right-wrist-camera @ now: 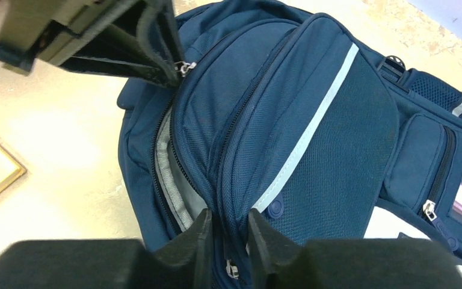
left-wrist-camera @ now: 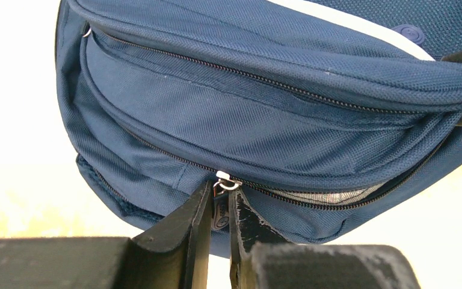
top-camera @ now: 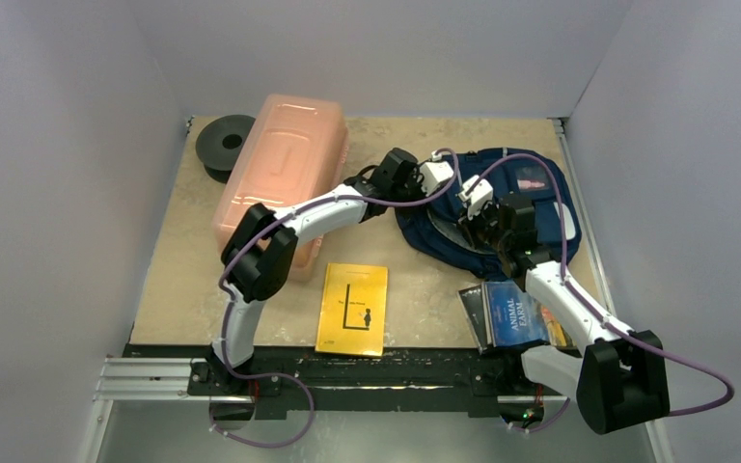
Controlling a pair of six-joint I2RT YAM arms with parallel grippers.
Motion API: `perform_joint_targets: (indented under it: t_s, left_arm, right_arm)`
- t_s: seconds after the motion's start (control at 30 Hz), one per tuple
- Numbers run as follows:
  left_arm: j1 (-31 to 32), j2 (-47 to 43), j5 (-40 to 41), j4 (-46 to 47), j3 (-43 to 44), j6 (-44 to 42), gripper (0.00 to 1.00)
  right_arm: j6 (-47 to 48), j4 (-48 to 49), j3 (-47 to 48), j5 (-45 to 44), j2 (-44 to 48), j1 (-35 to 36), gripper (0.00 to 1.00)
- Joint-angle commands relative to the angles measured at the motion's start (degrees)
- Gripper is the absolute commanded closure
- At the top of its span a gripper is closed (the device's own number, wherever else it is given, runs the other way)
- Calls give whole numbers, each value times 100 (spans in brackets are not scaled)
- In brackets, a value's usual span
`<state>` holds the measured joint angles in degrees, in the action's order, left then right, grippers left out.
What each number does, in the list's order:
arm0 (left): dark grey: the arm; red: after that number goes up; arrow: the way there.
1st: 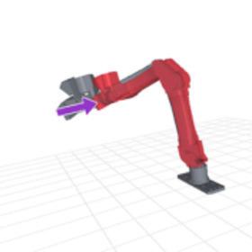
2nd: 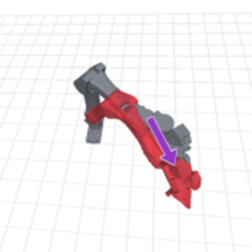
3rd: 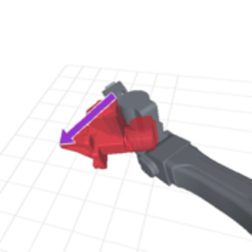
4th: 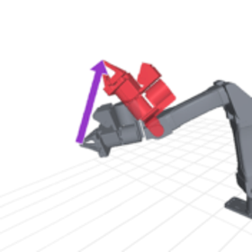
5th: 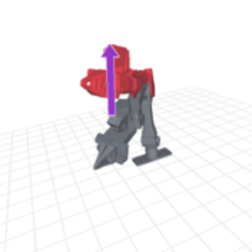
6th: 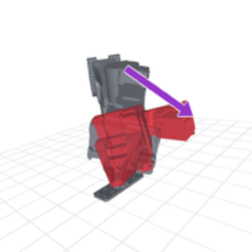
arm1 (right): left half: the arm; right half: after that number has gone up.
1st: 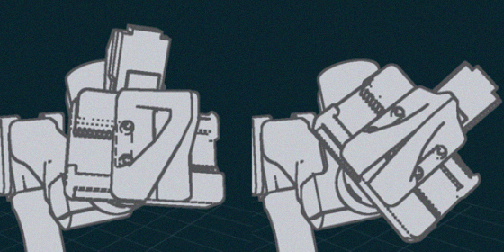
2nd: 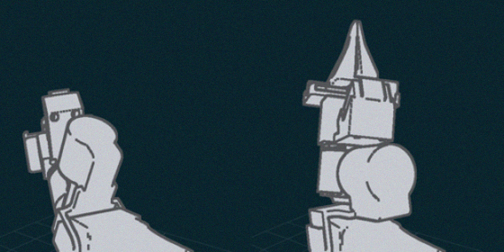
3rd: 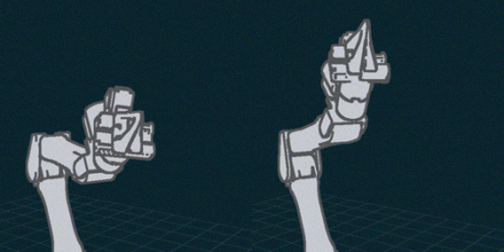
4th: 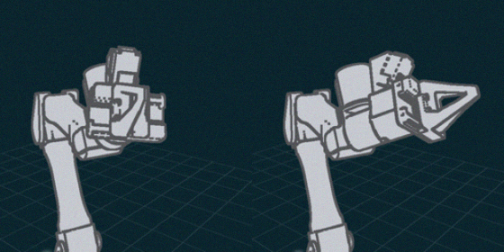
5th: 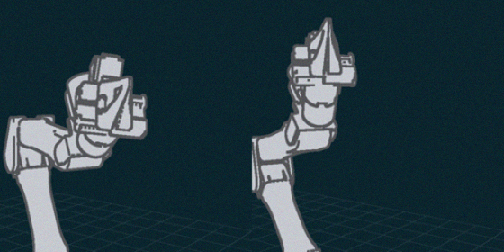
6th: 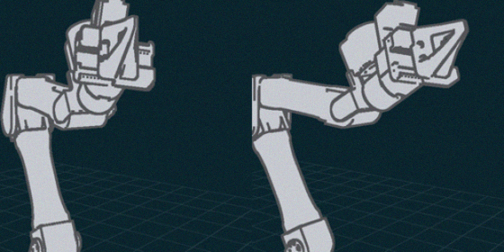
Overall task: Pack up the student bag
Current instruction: Unzip the student bag at the center of the board.
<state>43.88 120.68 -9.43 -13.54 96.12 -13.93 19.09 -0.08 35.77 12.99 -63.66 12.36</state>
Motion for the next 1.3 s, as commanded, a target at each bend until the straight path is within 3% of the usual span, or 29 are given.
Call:
perform_joint_targets:
  t_s: [0.0, 0.1, 0.3, 0.53, 0.7, 0.77, 0.87, 0.9, 1.0, 1.1, 1.2, 1.27]
  left_arm:
    - [-76, -895, -158, 475, -461, 574, 100]
    - [-21, -1104, -68, 464, -554, 1135, 100]
    - [12, -1572, -365, 897, -1144, 1822, 100]
    - [22, -1554, -423, 863, -1135, 1964, 100]
    - [20, -1598, -544, 895, -1116, 2139, 100]
    - [16, -1593, -551, 889, -1104, 2149, 100]
    - [11, -1576, -461, 830, -1095, 2183, 100]
    - [3, -1556, -374, 792, -1072, 2209, 100]
    - [-174, -1305, 89, 278, -692, 2446, 100]
    - [-451, -860, 560, -35, -139, 2633, 100]
    - [-583, -316, 1136, -338, 697, 2451, 100]
    - [-669, 46, 1372, -685, 1297, 2453, 100]
  right_arm:
    - [-88, 733, 33, -318, 121, 155, 66]
    - [75, 970, 53, -766, -89, 556, 54]
    - [281, 1421, 9, -1816, -411, 881, 41]
    - [721, 1833, 113, -2569, -951, 1244, 35]
    - [1211, 2728, -74, -3269, -1461, 1538, 33]
    - [1292, 2970, -87, -3584, -1616, 1580, 42]
    - [1239, 3089, 6, -3810, -1783, 1585, 89]
    - [1214, 2908, 113, -3771, -1796, 1585, 100]
    - [750, 2432, 29, -3155, -1182, 1578, 100]
    - [462, 2743, -605, -2172, -232, 1475, 100]
    - [1079, 3398, -1369, -1066, 504, 1417, 100]
    - [964, 3728, -1675, -878, 829, 1340, 100]
